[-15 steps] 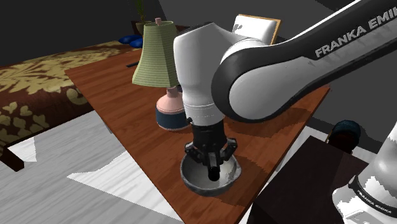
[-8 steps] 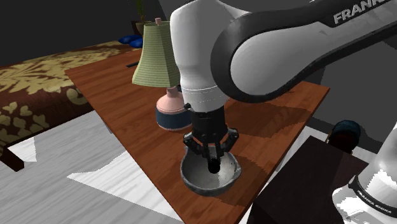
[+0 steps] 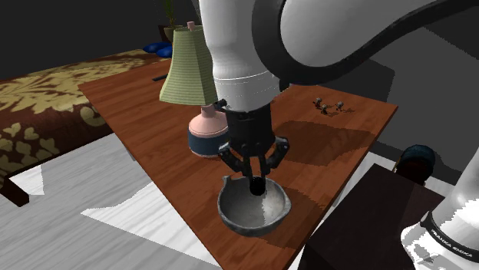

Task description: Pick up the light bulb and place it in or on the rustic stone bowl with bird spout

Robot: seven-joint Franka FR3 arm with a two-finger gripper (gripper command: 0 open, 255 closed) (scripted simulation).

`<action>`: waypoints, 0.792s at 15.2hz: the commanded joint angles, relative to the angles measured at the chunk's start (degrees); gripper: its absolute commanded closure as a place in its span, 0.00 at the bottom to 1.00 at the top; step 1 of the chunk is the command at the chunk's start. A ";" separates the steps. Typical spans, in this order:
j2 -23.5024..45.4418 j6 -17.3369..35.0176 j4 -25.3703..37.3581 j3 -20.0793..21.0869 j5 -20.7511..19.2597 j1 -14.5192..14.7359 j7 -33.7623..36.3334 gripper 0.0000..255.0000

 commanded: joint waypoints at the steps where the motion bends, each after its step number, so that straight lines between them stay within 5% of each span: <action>1: -0.31 -1.51 1.22 -0.11 0.08 -0.03 0.08 1.00; 12: 2.02 -7.27 8.94 -0.68 -1.49 -0.77 0.25 1.00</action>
